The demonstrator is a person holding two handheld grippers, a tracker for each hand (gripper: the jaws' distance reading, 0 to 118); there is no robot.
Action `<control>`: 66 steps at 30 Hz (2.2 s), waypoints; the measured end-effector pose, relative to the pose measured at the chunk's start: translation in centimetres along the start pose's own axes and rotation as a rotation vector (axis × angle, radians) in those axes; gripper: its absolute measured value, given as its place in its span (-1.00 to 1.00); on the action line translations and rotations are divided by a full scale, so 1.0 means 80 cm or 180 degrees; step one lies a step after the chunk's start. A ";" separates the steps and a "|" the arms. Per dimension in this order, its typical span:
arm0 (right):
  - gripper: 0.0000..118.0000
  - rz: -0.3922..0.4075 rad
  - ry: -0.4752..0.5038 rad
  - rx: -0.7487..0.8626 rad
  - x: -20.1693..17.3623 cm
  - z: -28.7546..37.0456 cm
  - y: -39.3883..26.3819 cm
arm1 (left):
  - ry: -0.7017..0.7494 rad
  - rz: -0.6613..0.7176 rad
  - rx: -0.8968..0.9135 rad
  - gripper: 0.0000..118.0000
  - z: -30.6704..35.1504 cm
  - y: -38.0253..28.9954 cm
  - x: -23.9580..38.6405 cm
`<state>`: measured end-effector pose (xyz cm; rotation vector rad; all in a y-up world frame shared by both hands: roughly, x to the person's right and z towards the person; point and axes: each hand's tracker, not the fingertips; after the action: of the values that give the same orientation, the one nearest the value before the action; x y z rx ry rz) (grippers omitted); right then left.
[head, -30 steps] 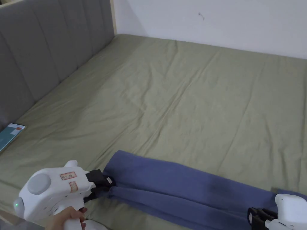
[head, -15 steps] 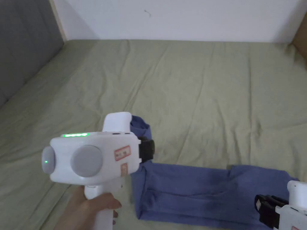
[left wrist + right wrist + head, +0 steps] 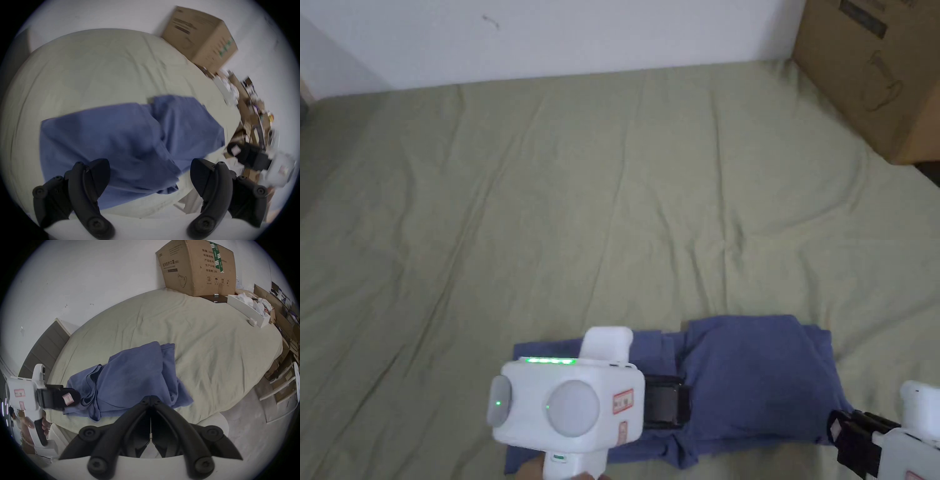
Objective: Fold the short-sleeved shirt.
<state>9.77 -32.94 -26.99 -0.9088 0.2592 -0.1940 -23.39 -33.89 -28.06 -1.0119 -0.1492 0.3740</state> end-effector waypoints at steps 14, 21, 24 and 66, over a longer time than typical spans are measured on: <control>-1.00 0.0057 0.0119 0.0013 -0.017 -0.004 -0.001 | -0.0435 0.0529 -0.0090 -0.98 -0.005 -0.006 -0.047; -1.00 0.0116 0.0139 0.0000 -0.024 -0.001 0.001 | -0.0468 0.0077 -0.0487 -1.00 -0.064 -0.023 0.029; -1.00 0.0134 0.0138 -0.0012 -0.027 -0.001 0.000 | -0.0734 0.0103 -0.0515 -1.00 -0.051 -0.017 0.039; -1.00 0.0865 0.0249 -0.0342 -0.135 -0.032 0.021 | -0.1458 0.2167 0.0023 -0.74 0.056 -0.069 -0.293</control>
<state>-1.16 -30.86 -28.31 -0.9632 0.4656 0.0365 -45.08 -41.67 -19.86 -0.9366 -0.2120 1.2279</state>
